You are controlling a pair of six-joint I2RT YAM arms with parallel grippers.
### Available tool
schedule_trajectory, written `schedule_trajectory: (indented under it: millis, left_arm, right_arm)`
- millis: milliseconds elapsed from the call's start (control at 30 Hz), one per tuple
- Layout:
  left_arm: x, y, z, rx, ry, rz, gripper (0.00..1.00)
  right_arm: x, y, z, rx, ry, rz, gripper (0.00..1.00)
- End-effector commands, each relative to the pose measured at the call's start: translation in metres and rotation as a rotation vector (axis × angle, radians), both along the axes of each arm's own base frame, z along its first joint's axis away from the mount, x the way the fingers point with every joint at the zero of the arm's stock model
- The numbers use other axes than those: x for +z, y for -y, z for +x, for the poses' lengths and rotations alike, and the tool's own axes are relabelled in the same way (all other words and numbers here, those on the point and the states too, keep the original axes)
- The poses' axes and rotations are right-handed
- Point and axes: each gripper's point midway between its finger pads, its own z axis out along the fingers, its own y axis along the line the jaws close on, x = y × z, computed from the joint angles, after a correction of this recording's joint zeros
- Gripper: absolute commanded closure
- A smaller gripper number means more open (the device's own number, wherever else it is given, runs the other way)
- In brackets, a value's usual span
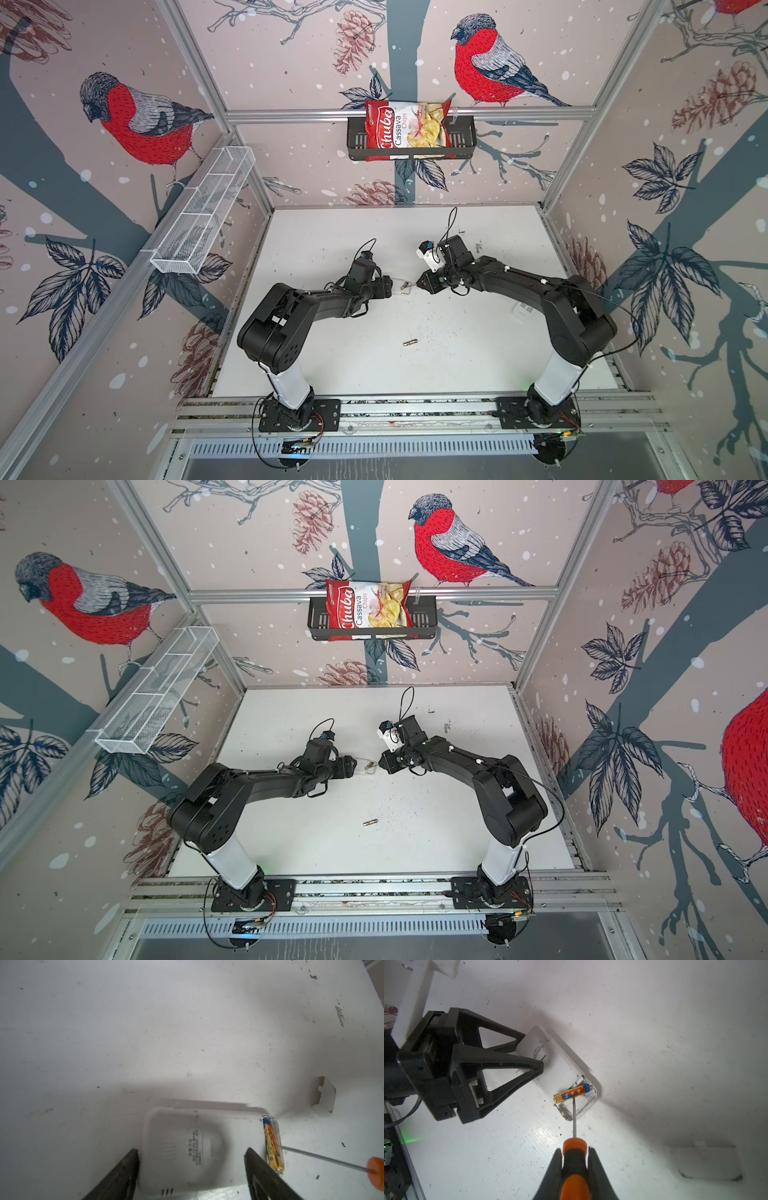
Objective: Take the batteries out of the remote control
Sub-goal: 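Pry the first battery out with the screwdriver tip in the right gripper, then push the screwdriver tip under the second battery with the right gripper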
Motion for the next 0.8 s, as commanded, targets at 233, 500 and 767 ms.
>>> schedule_trajectory:
  millis: [233,500,767]
  left_arm:
    - [0.019,-0.005,0.003,0.030,0.047,0.001,0.04]
    - [0.026,-0.011,-0.007,0.038,0.070,-0.009,0.03]
    - [0.030,-0.011,-0.012,0.032,0.064,-0.019,0.06]
  right_arm:
    - [0.045,0.019,-0.022,-0.068,0.044,0.034,1.00]
    - [0.031,0.057,-0.067,-0.191,-0.048,0.011,1.00]
    - [0.026,0.032,-0.052,-0.135,-0.062,0.081,1.00]
